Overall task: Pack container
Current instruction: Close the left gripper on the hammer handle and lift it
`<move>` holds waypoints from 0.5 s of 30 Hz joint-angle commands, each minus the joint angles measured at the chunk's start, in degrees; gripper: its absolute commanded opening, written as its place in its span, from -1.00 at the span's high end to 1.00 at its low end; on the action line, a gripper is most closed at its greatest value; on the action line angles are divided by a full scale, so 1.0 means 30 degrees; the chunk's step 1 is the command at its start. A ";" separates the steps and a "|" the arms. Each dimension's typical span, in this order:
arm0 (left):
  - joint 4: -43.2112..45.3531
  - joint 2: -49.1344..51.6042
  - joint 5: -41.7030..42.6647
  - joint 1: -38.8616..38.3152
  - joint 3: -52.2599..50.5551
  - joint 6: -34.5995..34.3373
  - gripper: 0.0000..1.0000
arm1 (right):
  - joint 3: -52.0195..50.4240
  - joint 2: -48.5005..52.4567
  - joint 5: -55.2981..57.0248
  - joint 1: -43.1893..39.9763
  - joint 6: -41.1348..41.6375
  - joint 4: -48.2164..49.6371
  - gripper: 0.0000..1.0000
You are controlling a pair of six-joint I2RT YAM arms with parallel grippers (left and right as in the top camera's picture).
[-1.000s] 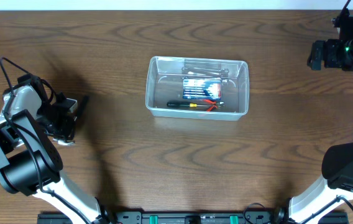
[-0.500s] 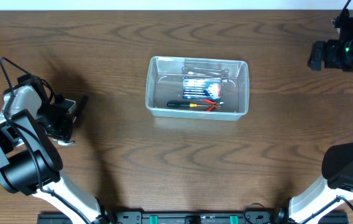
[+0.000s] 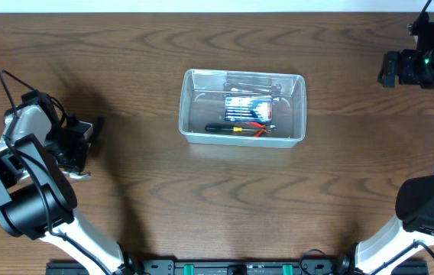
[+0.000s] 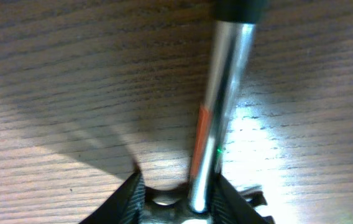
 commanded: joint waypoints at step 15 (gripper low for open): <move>-0.0044 0.0576 -0.0015 -0.0597 -0.0153 0.0029 0.78 | -0.0029 0.0080 0.0189 -0.0102 0.0335 -0.0189 -0.98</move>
